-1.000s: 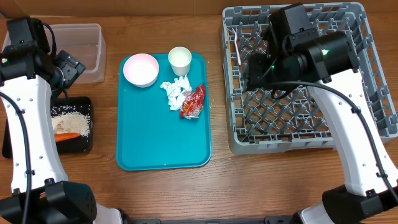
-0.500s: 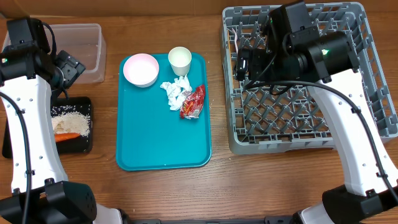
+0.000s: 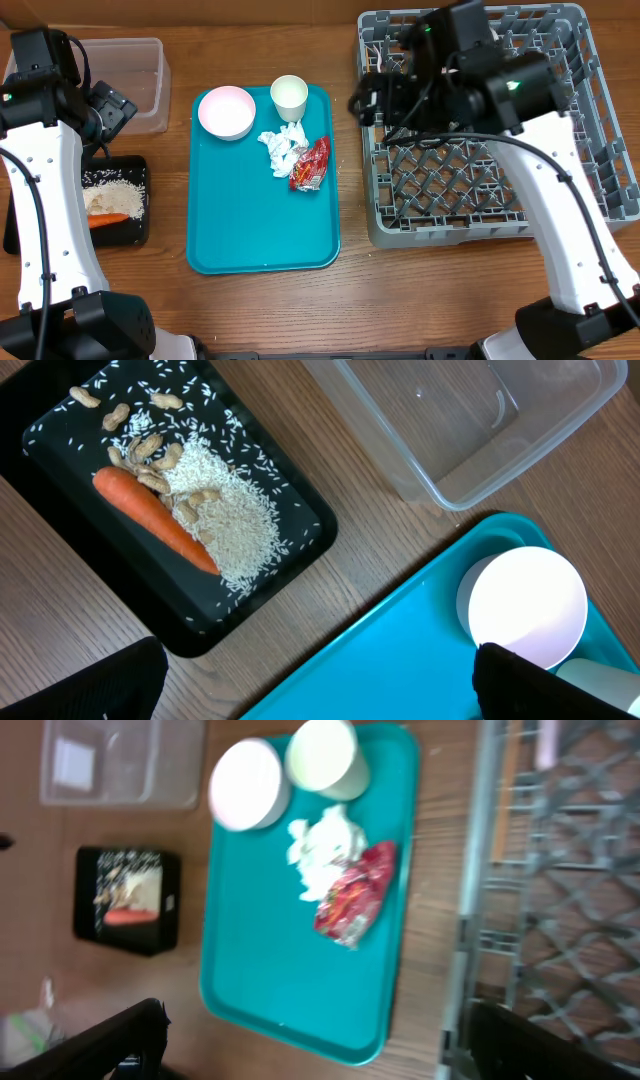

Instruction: Sort waste into correct bins and load items into the dishwasher rack

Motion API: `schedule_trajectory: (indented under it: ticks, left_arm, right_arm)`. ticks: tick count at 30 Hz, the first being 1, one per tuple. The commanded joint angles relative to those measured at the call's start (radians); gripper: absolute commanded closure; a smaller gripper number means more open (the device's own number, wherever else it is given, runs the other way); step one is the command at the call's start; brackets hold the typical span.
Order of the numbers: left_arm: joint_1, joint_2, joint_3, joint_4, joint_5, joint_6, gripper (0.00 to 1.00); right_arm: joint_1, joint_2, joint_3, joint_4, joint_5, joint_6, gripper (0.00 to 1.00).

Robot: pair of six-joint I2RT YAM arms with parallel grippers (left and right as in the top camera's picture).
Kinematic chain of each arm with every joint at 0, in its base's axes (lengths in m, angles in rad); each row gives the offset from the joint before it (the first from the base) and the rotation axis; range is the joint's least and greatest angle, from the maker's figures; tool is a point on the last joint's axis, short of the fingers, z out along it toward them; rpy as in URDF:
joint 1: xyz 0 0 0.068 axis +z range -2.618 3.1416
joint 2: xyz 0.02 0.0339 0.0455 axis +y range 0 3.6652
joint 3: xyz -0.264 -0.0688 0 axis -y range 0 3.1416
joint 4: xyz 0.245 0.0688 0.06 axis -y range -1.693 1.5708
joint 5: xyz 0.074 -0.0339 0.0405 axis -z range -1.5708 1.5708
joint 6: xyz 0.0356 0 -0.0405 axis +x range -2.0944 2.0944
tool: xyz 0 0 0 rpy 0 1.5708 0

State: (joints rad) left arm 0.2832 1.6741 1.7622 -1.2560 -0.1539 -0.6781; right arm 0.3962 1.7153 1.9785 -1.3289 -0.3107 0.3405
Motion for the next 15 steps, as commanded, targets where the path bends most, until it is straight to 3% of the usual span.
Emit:
schedule_trajectory:
  ticks: [1,15]
  left_arm:
    - [-0.003,0.003,-0.004,0.003,-0.01,0.005,0.0]
    - [-0.003,0.003,-0.004,0.014,-0.01,0.0,0.0]
  right_arm:
    - [0.048,0.029,0.024,0.016,-0.042,0.001,0.0]
    - [0.087,0.075,0.024,0.05,-0.072,0.005,0.0]
